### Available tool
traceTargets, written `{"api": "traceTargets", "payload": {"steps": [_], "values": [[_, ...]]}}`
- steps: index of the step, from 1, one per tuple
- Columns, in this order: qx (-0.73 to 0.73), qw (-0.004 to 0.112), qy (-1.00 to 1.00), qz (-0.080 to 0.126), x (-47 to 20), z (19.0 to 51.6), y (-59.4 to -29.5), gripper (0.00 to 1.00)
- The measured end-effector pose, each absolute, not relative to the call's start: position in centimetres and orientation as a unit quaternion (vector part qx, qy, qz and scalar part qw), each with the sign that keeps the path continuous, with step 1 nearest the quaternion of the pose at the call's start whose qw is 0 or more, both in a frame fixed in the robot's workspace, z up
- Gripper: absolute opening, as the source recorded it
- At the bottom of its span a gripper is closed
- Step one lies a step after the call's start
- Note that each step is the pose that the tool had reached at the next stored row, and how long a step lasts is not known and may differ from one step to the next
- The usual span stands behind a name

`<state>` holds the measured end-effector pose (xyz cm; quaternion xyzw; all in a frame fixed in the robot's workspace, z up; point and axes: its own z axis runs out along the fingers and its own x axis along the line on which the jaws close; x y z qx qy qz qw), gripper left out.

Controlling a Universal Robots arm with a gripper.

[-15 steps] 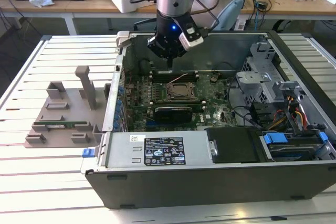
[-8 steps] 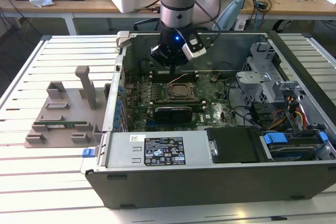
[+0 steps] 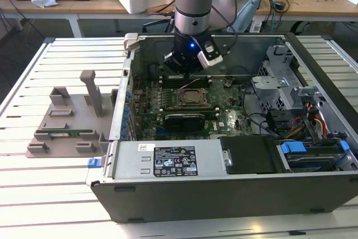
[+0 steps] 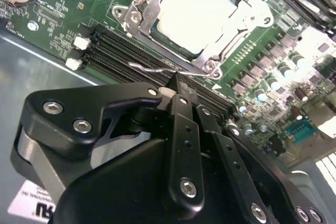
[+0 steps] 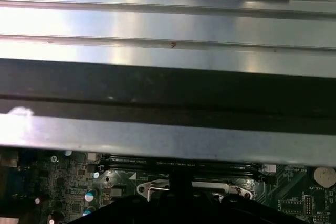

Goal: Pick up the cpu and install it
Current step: 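Install the first cpu locking lever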

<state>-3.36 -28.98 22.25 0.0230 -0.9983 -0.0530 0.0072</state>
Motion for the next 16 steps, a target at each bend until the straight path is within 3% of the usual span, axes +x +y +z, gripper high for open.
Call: {"api": "traceTargets", "payload": {"steps": [16], "values": [[0.023, 0.011, -0.999, -0.048, -0.3, 20.7, -29.0, 0.11]]}}
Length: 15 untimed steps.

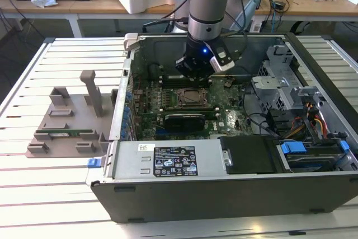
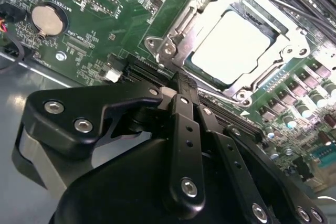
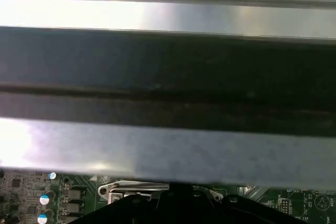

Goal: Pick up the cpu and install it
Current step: 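Install the first cpu locking lever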

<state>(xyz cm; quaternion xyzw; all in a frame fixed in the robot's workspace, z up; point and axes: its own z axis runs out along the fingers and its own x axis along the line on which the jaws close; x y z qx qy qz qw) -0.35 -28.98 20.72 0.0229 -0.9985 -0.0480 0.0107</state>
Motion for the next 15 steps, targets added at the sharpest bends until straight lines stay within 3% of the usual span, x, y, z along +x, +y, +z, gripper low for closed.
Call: {"api": "traceTargets", "payload": {"steps": [15], "values": [[0.023, 0.011, -0.999, -0.039, -0.01, 20.19, -28.58, 0.11]]}}
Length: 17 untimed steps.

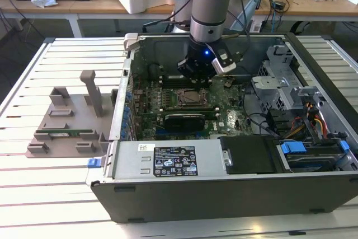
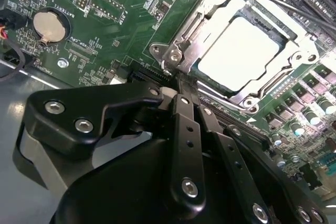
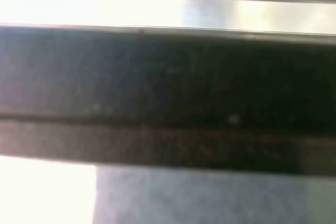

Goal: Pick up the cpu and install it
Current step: 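Install the first cpu locking lever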

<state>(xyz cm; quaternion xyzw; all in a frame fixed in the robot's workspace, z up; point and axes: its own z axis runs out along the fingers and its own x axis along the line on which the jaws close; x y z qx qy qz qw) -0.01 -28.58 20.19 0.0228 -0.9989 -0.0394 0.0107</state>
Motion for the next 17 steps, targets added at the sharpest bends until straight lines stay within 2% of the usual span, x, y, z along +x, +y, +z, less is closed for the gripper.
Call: {"api": "traceTargets", "payload": {"steps": [2, 4, 7, 11, 13, 17], "values": [[0.023, 0.01, -0.999, -0.027, 0.0, 21.2, -28.6, 0.11], [0.022, 0.011, -1.0, -0.002, 0.0, 21.5, -28.7, 0.11], [0.022, 0.011, -0.999, 0.023, 0.0, 21.5, -29.0, 0.11], [0.022, 0.011, -0.999, 0.025, 0.0, 21.5, -30.3, 0.11], [0.022, 0.011, -1.0, 0.013, -0.1, 21.6, -30.7, 0.11], [0.022, 0.01, -1.0, 0.007, -0.1, 22.5, -30.8, 0.11]]}}
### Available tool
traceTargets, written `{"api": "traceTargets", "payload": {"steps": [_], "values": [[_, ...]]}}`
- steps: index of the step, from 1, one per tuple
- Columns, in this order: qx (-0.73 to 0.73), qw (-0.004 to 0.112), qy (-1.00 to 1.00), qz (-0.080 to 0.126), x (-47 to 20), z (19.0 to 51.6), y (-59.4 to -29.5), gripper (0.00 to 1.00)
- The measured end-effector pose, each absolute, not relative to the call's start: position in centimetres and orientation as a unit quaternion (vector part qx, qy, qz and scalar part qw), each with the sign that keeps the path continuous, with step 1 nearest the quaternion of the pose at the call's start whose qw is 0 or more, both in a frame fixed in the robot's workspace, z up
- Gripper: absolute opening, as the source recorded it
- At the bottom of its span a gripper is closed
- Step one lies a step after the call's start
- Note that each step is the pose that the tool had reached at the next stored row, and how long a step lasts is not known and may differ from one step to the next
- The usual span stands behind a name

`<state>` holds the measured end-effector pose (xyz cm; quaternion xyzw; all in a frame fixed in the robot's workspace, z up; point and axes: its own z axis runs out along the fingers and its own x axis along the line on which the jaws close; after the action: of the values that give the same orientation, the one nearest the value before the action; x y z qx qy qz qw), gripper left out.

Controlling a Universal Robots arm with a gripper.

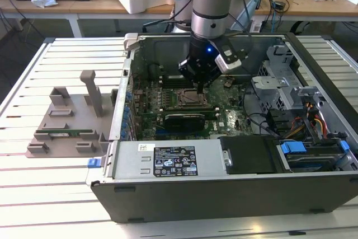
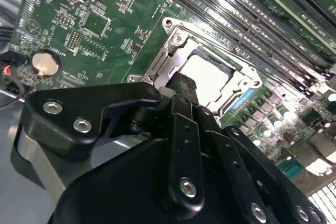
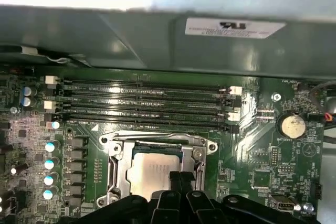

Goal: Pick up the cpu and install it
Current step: 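Install the first cpu locking lever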

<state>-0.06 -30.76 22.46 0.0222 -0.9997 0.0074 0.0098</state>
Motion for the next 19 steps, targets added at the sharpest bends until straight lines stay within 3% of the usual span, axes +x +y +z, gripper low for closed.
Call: {"api": "traceTargets", "payload": {"steps": [19], "values": [[0.022, 0.01, -1.0, 0.008, -0.1, 28.1, -30.8, 0.11]]}}
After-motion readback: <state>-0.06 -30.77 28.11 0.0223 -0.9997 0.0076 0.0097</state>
